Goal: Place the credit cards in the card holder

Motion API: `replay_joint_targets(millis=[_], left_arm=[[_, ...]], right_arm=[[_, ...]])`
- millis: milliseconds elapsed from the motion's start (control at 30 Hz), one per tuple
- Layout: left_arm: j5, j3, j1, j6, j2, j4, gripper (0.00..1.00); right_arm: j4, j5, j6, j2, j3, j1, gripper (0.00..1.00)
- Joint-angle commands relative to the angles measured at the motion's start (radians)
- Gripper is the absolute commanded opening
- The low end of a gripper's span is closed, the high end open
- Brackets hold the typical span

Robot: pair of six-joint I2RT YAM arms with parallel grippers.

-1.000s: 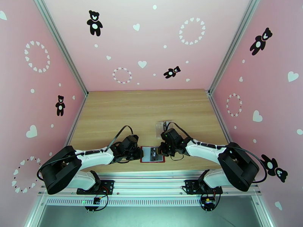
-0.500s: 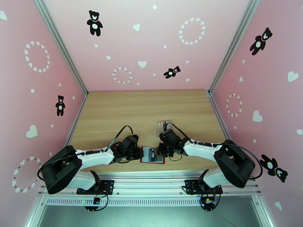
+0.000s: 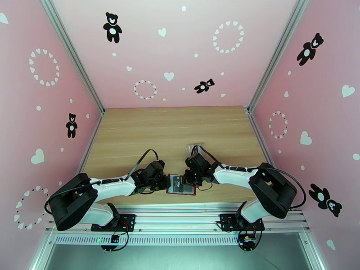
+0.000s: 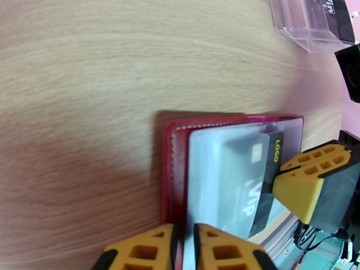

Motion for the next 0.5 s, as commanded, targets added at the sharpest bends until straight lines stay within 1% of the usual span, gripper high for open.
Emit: replay_joint_targets(millis=[0, 233, 300, 467], left_arm=[[-0.013, -0.016, -0.018, -0.010, 0.039, -0.017, 0.19], [-0.012, -0.014, -0.026, -0.019, 0.051, -0.004, 0.19], [-0.013, -0.011, -0.025, -0.019, 0.051, -0.003, 0.19], [-0.011, -0.004, -0.030, -0.022, 0.040, -0.009, 0.19]], right_arm=[[-0.008, 0.010, 0.014, 0.031, 0.025, 0.021, 0.00], [0.003, 0.009, 0.022, 0.044, 0.033, 0.041, 0.00], [0.016, 0.001, 0.054, 0.048, 0.032, 0.043, 0.00], [0.026, -0.012, 0.064, 0.051, 0.043, 0.046, 0.00]])
